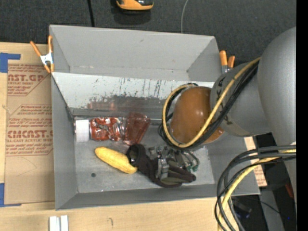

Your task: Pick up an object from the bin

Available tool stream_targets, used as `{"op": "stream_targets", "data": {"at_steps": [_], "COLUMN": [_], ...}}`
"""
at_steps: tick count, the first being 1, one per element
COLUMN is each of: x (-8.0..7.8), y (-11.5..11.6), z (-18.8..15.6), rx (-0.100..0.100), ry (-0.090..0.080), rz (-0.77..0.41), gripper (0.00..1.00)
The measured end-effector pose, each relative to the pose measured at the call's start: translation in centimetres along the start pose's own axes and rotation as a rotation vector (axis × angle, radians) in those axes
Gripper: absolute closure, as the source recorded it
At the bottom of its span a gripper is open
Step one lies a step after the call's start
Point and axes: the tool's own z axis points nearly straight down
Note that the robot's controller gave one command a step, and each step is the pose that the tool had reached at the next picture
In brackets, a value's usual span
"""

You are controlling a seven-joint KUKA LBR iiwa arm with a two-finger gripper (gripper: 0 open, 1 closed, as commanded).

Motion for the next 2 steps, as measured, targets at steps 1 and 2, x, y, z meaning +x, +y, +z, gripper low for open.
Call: {"op": "stream_targets", "data": {"at_steps": [1,2], "x": [0.0,-0.6], "y": [0.0,3.7], "z": [0.0,-19.4], "rx": [0.0,0.0], "ry": [0.0,0.0], "rz": [0.0,-0.055], "gripper": [1.0,1.0]}}
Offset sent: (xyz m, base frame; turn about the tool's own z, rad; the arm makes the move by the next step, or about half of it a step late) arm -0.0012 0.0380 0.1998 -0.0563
